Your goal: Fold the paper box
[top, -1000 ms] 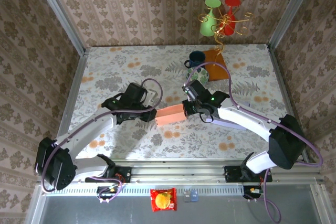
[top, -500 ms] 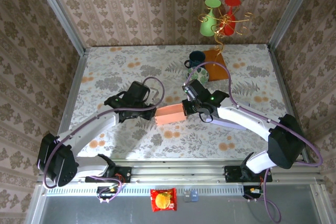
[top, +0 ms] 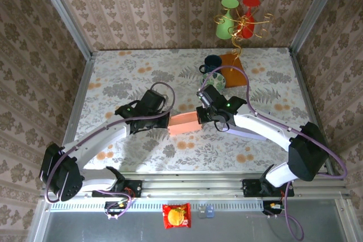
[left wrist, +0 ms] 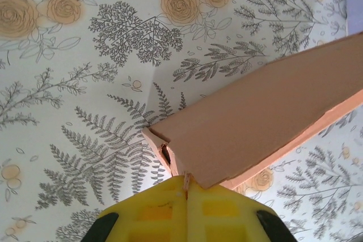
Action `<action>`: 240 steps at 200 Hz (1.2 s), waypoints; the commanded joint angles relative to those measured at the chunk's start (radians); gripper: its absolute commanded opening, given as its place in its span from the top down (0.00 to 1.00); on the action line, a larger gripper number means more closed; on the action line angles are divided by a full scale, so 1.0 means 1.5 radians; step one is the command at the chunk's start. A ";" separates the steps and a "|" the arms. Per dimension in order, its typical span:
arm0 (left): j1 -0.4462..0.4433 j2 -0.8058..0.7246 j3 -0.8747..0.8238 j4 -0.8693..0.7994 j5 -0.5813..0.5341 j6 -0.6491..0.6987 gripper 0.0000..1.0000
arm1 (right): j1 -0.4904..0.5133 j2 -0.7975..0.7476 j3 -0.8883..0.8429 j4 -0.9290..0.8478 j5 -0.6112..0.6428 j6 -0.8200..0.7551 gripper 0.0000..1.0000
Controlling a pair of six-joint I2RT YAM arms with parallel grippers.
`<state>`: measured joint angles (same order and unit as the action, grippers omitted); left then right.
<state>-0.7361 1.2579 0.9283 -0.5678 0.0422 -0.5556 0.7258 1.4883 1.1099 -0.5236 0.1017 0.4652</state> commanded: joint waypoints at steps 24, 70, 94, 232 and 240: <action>-0.004 0.023 0.040 -0.006 -0.013 -0.108 0.95 | 0.006 0.007 0.019 -0.006 -0.004 0.020 1.00; 0.004 0.035 0.054 -0.010 0.008 -0.137 0.96 | 0.006 0.008 0.019 -0.006 -0.008 0.020 1.00; 0.003 0.039 0.056 -0.021 0.002 -0.109 0.96 | 0.006 0.007 0.014 -0.004 -0.008 0.019 1.00; -0.049 -0.030 -0.096 0.106 -0.080 -0.032 0.97 | 0.004 -0.042 -0.040 0.017 -0.050 0.010 0.83; -0.052 -0.032 -0.099 0.108 -0.085 -0.029 0.97 | 0.000 -0.048 -0.027 -0.001 -0.066 0.029 0.72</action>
<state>-0.7914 1.2274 0.8124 -0.4114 -0.0589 -0.6250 0.7250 1.4582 1.0439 -0.4587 0.0830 0.4664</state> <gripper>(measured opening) 0.051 0.156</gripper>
